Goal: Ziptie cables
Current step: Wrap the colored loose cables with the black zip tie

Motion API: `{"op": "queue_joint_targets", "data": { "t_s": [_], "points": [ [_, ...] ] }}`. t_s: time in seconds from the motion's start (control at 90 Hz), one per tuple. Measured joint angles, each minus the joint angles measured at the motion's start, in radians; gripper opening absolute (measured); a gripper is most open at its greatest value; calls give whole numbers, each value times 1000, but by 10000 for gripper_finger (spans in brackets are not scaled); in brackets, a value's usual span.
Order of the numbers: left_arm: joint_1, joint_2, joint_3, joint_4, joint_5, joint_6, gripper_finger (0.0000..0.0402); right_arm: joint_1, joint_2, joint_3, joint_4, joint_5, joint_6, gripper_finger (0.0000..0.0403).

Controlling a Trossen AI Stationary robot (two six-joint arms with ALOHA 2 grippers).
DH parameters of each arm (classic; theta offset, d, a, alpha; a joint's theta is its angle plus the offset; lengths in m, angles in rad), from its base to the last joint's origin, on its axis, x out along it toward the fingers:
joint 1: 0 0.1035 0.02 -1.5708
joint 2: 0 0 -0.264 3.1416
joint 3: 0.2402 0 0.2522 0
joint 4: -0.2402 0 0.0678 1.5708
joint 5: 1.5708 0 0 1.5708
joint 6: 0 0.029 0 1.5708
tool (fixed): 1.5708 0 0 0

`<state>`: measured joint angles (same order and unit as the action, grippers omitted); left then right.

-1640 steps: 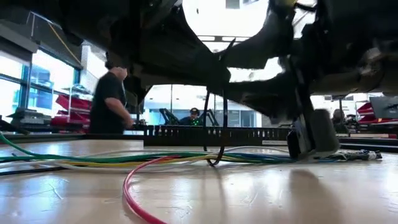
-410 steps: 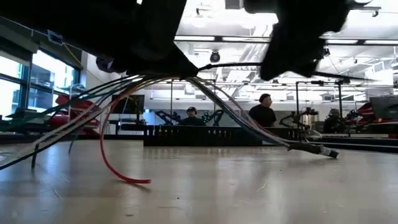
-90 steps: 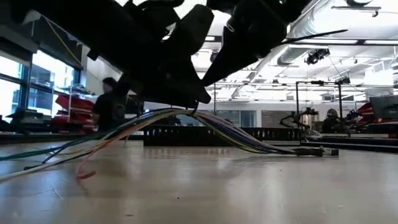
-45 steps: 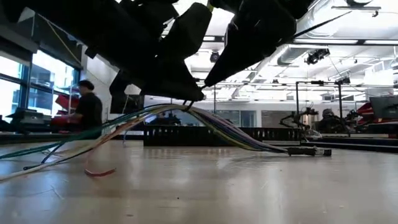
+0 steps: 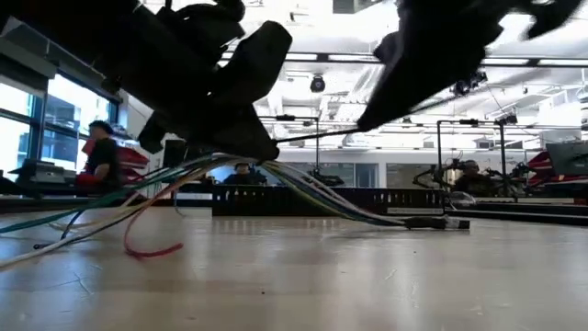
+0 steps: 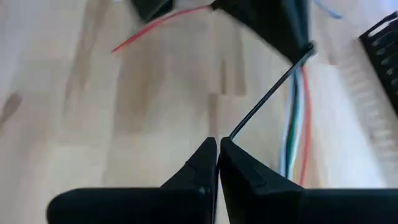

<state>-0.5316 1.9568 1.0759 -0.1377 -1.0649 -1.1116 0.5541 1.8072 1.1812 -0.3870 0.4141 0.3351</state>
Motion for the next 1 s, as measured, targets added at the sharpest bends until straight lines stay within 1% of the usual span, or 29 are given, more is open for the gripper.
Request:
{"op": "queue_joint_targets", "data": {
  "t_s": [0.056,0.156,0.311,0.389,0.489,0.611,0.711,0.789,0.9,1.0],
  "points": [
    [1,0,-2,0,-7,18,0,16,0,0,0,-8,5,0],
    [2,0,-2,7,-5,45,0,30,-17,6,-36,25,35,0],
    [1,0,-2,27,8,86,0,19,-110,22,-61,49,94,5],
    [0,0,2,37,9,122,0,-3,-138,14,-51,33,118,23],
    [0,0,8,66,10,178,0,-47,-132,11,-40,54,139,62],
    [0,0,8,92,6,229,0,-108,-93,-41,130,36,148,108],
    [0,0,8,93,1,246,0,-156,-74,-98,261,10,181,130],
    [-1,0,8,104,-1,268,0,-197,-74,-140,347,-38,205,135],
    [-2,0,9,128,-2,311,0,-249,-73,-200,458,-139,227,132],
    [-2,0,9,144,-3,335,0,-283,-73,-234,520,-216,247,127]
  ]
}}
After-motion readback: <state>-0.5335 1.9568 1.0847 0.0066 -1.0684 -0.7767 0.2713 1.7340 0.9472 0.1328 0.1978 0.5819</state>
